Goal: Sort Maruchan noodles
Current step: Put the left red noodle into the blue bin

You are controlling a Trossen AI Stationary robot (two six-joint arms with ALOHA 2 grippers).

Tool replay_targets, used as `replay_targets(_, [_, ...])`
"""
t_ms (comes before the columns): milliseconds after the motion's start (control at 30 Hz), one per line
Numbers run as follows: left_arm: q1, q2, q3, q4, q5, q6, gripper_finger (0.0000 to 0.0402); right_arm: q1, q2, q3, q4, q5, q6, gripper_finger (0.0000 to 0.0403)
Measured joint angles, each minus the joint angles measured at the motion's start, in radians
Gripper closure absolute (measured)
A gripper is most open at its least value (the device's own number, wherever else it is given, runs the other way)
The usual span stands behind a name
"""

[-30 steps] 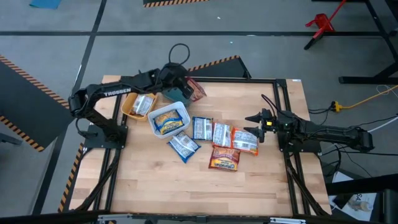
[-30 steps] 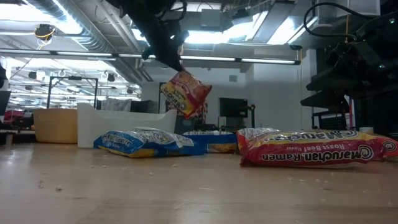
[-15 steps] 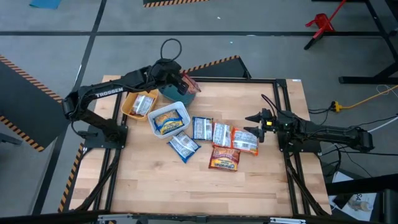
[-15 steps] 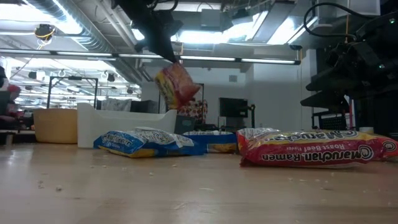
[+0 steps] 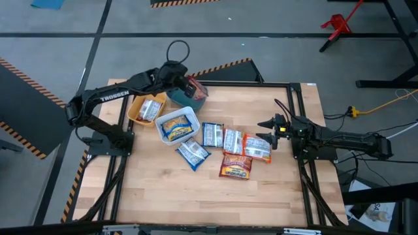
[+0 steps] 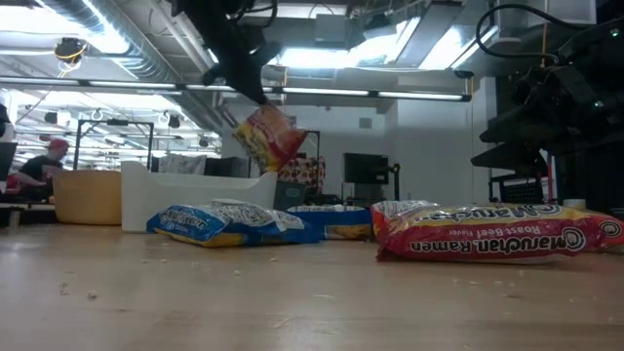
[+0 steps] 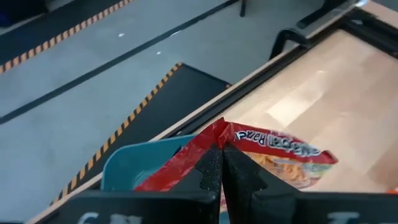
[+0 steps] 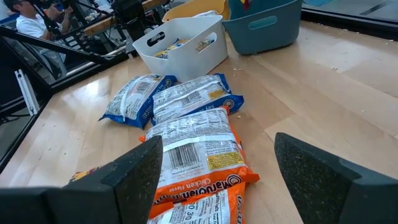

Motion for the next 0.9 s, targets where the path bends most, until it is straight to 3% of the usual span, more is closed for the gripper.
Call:
replay_targets(500, [0.029, 0.000, -0.104, 0.002, 0.009, -0.098, 0.0401, 0.000, 0.000, 0.000, 0.000, 0.001, 0.000, 0.0107])
replay_targets(900, [0.036, 0.000, -0.176, 0.102, 0.043, -0.162, 0.0401, 0.000, 0.000, 0.000, 0.000, 0.002, 0.000, 0.0107])
